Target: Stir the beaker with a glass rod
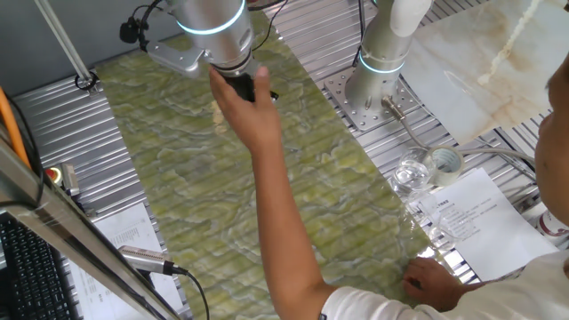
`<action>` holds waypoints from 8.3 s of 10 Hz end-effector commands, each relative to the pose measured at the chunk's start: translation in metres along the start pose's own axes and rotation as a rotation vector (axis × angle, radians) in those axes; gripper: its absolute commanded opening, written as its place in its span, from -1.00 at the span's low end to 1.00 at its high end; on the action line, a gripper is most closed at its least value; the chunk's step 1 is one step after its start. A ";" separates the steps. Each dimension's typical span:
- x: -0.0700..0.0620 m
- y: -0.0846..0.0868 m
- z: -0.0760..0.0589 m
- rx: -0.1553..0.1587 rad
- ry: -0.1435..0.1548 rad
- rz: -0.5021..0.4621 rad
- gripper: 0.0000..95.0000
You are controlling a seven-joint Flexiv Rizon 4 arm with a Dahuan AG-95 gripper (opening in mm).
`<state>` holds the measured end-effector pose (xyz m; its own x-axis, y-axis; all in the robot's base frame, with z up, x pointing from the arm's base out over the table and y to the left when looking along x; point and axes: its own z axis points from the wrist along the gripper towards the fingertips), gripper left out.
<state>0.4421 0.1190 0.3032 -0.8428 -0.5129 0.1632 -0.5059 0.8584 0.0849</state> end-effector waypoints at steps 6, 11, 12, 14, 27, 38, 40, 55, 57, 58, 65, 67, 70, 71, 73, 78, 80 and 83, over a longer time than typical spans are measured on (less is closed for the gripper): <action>0.000 0.000 0.001 0.043 0.043 -0.035 -1.00; 0.001 0.001 0.001 0.004 -0.006 -0.039 -1.00; 0.001 0.001 0.001 0.011 -0.011 -0.046 -1.00; 0.000 0.001 0.001 0.044 -0.003 -0.071 -1.00; 0.000 0.001 0.001 0.018 -0.025 -0.103 -1.00; -0.001 -0.002 0.004 -0.020 0.004 -0.099 -1.00; -0.001 -0.002 0.004 -0.026 -0.002 -0.107 -1.00; 0.001 0.002 0.001 0.004 -0.015 -0.132 -1.00; 0.000 0.002 0.000 0.005 0.004 -0.119 -1.00; 0.000 0.002 0.000 -0.001 0.002 -0.113 -1.00; 0.002 0.009 -0.009 -0.005 0.012 -0.072 -1.00; 0.002 0.010 -0.009 -0.012 0.020 -0.060 -1.00; 0.002 0.010 -0.009 0.013 0.004 -0.042 -1.00; 0.002 0.010 -0.009 0.027 0.002 -0.040 -1.00; 0.001 0.009 -0.009 0.059 -0.001 -0.038 -1.00; 0.001 0.009 -0.009 0.058 -0.004 -0.019 -1.00; 0.002 0.009 -0.008 0.049 0.001 -0.009 -1.00; 0.004 0.008 -0.006 0.047 0.010 -0.007 -1.00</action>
<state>0.4363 0.1245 0.3102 -0.8363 -0.5198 0.1744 -0.5218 0.8522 0.0381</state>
